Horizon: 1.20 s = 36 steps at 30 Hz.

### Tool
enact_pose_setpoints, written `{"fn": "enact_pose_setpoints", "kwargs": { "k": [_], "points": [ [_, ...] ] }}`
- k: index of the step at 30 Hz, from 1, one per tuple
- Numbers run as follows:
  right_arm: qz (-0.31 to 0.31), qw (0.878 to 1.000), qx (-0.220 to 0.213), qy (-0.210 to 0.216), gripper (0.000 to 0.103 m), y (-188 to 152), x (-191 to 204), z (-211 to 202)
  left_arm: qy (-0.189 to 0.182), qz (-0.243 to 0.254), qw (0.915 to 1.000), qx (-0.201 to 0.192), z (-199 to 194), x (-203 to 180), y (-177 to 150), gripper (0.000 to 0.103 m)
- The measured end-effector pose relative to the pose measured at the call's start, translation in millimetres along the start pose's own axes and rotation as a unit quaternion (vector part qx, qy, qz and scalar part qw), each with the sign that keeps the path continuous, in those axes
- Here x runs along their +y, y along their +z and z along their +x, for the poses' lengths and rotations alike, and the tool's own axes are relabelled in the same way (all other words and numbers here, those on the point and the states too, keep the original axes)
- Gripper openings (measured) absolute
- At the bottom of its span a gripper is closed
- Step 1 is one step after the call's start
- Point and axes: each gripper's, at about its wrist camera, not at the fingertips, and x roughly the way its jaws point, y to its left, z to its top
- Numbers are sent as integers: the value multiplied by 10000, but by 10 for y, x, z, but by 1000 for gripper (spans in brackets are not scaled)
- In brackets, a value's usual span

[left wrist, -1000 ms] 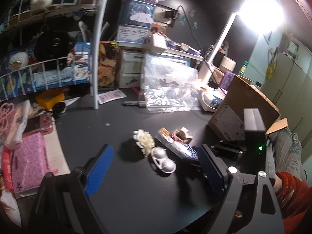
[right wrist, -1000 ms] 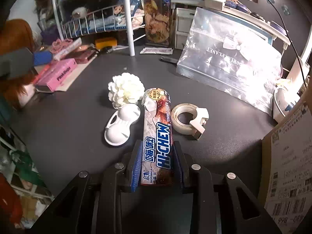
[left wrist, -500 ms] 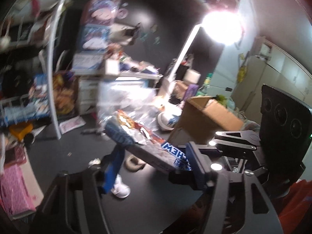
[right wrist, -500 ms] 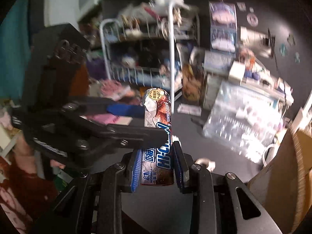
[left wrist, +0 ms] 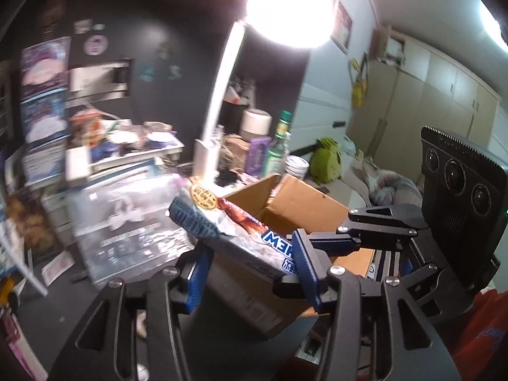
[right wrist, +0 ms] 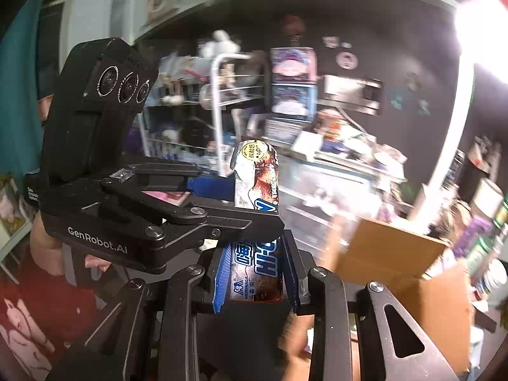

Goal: Organize objects
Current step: 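Carry the Hi-Chew pack into the box and open the right gripper, then move the right gripper back to the white cup-shaped holder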

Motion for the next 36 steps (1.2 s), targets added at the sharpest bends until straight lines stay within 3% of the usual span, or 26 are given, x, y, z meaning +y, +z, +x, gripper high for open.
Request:
{"fn": "enact_pose_setpoints", "kwargs": {
  "k": [5, 11, 13, 15, 18, 29, 36],
  "points": [
    [300, 9991, 189, -241, 25, -190, -424, -119, -181, 150, 9989, 415, 458, -213, 128, 47],
    [505, 9974, 425, -283, 25, -340, -702, -151, -189, 166, 9971, 721, 744, -314, 134, 48],
    [523, 9969, 511, -288, 26, -374, -750, -132, -46, 174, 9967, 792, 785, -317, 134, 59],
    [524, 9961, 584, -415, 29, -389, -773, -93, 36, 163, 9970, 753, 760, -313, 125, 83],
    [538, 9957, 566, -506, 39, -405, -804, -116, -45, 162, 9979, 623, 678, -286, 135, 84],
    [547, 9951, 531, -629, 40, -309, -728, -137, 622, -190, 9979, -1, -68, 120, 26, 87],
    [194, 9993, 279, -183, 41, -57, -203, -36, 1257, -502, 9905, -249, -603, 544, -275, 88]
  ]
}}
